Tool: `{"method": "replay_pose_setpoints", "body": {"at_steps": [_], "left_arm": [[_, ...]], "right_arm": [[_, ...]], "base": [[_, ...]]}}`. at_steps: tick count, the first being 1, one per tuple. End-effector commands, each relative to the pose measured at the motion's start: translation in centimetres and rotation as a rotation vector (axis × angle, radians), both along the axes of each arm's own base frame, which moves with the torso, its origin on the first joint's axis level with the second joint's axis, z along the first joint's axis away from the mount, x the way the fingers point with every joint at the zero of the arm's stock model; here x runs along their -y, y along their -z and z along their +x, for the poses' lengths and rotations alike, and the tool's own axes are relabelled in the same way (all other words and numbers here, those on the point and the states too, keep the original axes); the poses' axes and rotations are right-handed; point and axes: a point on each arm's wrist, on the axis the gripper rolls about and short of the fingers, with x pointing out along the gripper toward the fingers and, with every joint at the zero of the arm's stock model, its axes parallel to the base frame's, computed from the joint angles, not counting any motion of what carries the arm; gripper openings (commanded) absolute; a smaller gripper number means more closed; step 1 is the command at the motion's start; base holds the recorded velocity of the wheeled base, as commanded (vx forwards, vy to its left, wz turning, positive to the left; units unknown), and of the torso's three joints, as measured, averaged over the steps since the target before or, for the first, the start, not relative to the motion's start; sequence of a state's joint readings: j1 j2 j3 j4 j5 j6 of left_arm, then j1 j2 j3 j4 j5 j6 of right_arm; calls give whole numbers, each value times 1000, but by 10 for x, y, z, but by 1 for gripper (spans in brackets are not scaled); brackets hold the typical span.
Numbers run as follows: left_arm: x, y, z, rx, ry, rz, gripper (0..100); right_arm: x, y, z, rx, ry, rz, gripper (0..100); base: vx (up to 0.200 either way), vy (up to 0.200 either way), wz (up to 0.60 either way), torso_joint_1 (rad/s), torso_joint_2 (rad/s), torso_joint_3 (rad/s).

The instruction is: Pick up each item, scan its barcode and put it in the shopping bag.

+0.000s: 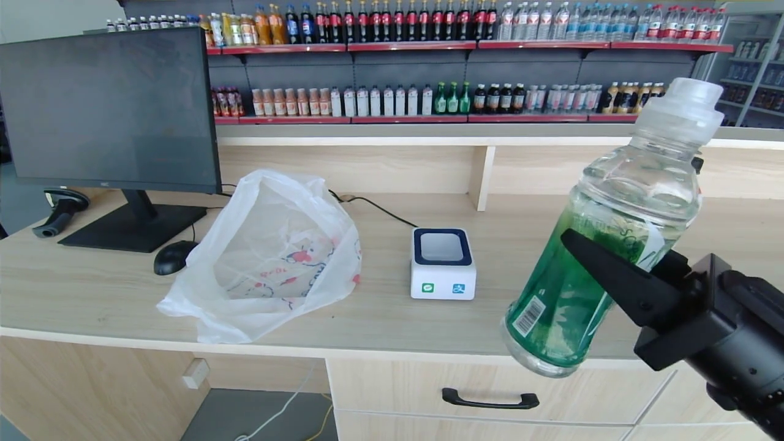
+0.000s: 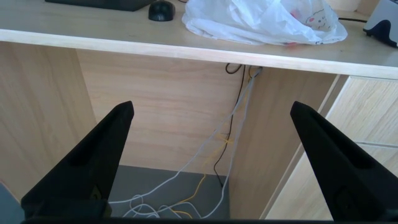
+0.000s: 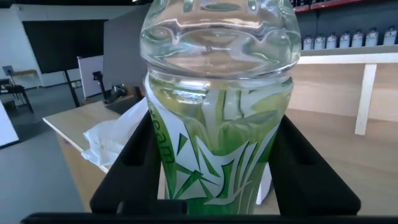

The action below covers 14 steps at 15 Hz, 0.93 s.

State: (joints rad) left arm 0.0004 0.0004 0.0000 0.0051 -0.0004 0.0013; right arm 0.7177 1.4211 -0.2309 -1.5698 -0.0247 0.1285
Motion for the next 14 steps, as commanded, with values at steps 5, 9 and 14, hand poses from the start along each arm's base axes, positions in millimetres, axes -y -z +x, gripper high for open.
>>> {"method": "replay_pose_setpoints", "body": {"at_steps": [5,9,14], "left_arm": [[0,0,0,-1,-2,0,100],[0,0,0,1,-2,0,100],[0,0,0,-2,-2,0,100]], "right_arm": [[-6,-8,0,-29,-222,68,0],[-9,-8,-1,-110,-414,112,0],[-8,-13,-10,-205,-556,204,0]], "base": [[0,0,0,0,0,0],[0,0,0,0,0,0],[0,0,0,0,0,0]]}}
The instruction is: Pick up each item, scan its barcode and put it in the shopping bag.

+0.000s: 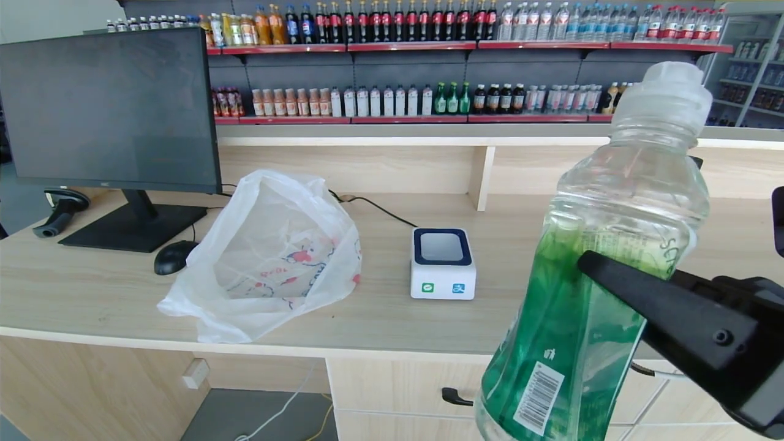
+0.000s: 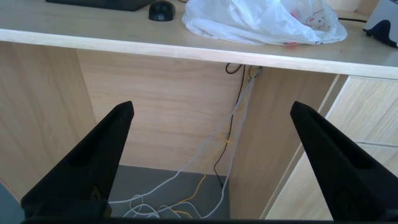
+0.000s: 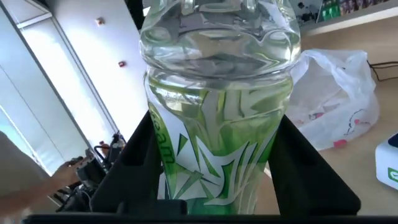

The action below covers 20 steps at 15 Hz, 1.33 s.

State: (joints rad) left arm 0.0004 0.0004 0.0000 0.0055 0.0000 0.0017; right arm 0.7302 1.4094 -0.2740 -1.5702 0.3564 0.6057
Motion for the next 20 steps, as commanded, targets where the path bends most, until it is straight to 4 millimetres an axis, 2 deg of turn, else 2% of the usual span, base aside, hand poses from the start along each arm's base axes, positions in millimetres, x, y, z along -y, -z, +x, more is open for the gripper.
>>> {"method": "replay_pose_setpoints", "body": {"at_steps": [1,5,15,20], "left_arm": [[0,0,0,0,0,0,100],[0,0,0,0,0,0,100],[0,0,0,0,0,0,100],[0,0,0,1,-1,0,100]], "right_arm": [[0,-3,-5,-25,-39,28,0],[-14,-13,-12,-43,-150,76,0],[-28,-19,1,-88,-175,105,0],[-27,-16,0,-94,-174,98,0]], "base": [[0,0,0,0,0,0],[0,0,0,0,0,0],[0,0,0,0,0,0],[0,0,0,0,0,0]]}}
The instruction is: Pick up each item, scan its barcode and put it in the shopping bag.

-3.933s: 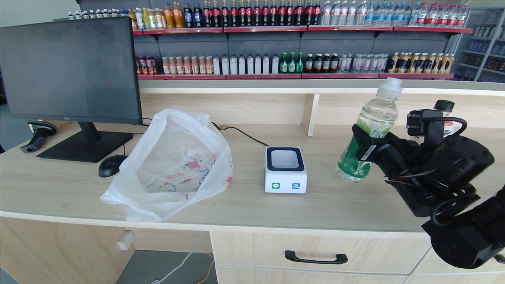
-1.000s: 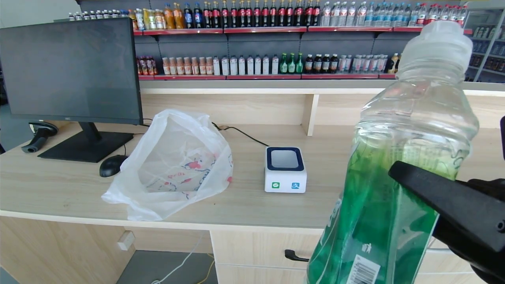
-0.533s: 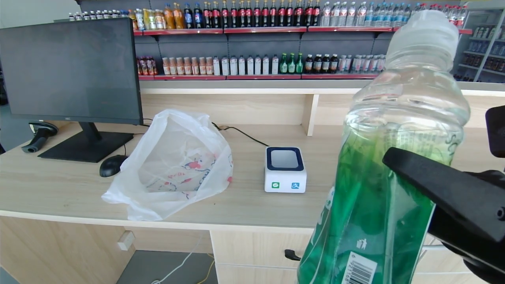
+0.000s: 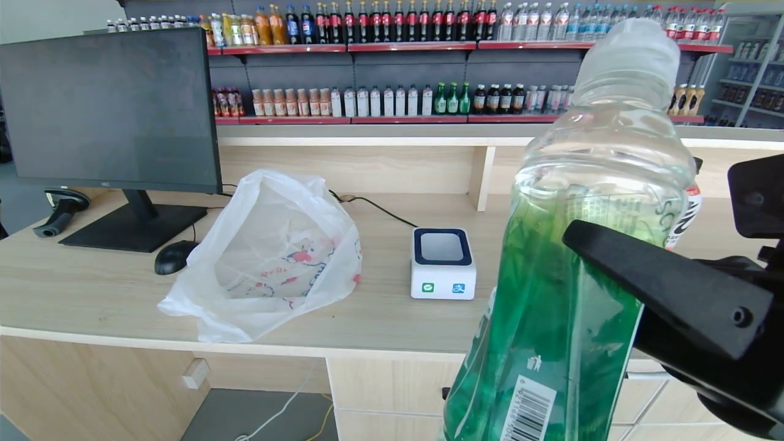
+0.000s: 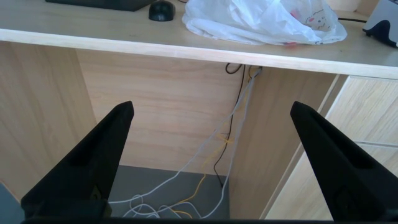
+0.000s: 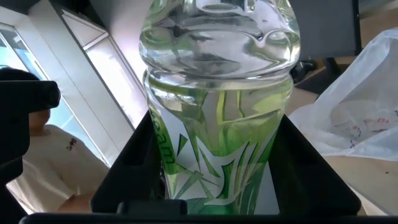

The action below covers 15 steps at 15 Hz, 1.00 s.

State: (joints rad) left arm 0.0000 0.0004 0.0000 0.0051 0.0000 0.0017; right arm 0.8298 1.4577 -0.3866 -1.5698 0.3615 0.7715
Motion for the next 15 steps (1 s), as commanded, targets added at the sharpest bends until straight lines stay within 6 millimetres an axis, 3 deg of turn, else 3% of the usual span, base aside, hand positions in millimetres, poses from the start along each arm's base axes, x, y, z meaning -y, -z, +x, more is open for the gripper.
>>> {"method": "replay_pose_setpoints", "body": {"at_steps": [1,9,15], "left_arm": [[0,0,0,1,-2,0,100],[0,0,0,-2,0,0,100],[0,0,0,-1,-2,0,100]], "right_arm": [[0,1,0,-2,2,-4,0],[4,7,4,2,41,-31,0],[4,24,16,177,175,-177,0]], "base": [[0,0,0,0,0,0],[0,0,0,0,0,0],[0,0,0,0,0,0]]}}
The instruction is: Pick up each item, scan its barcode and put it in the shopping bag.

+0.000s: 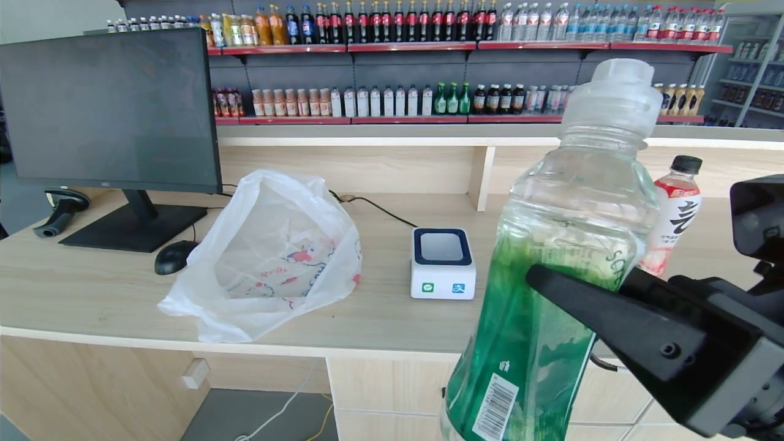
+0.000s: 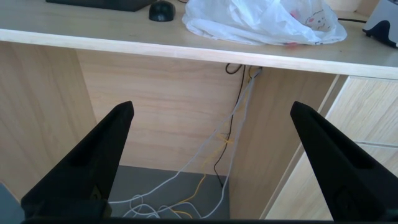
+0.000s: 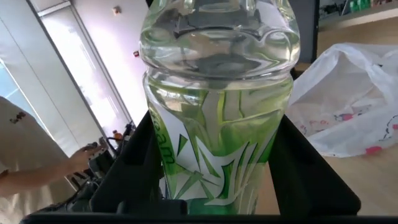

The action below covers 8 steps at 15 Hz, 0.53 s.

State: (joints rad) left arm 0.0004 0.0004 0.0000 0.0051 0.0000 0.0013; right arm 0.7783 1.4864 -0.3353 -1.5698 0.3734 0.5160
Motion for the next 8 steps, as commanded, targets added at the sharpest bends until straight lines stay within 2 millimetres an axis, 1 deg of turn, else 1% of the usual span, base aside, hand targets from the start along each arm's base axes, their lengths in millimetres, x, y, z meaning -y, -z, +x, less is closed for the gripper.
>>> {"method": "replay_pose_setpoints", "body": {"at_steps": [1,3,5,7,8], "left_arm": [[0,0,0,-1,0,0,100],[0,0,0,-1,-1,0,100],[0,0,0,1,0,0,100],[0,0,0,-1,-1,0,100],[0,0,0,-1,-1,0,100]], "right_arm": [[-1,9,11,49,65,-63,0],[-1,10,17,120,124,-98,0],[3,13,27,168,234,-142,0],[9,11,33,200,300,-150,0],[12,9,37,244,340,-170,0]], "base": [[0,0,0,0,0,0],[0,0,0,0,0,0],[0,0,0,0,0,0],[0,0,0,0,0,0],[0,0,0,0,0,0]]}}
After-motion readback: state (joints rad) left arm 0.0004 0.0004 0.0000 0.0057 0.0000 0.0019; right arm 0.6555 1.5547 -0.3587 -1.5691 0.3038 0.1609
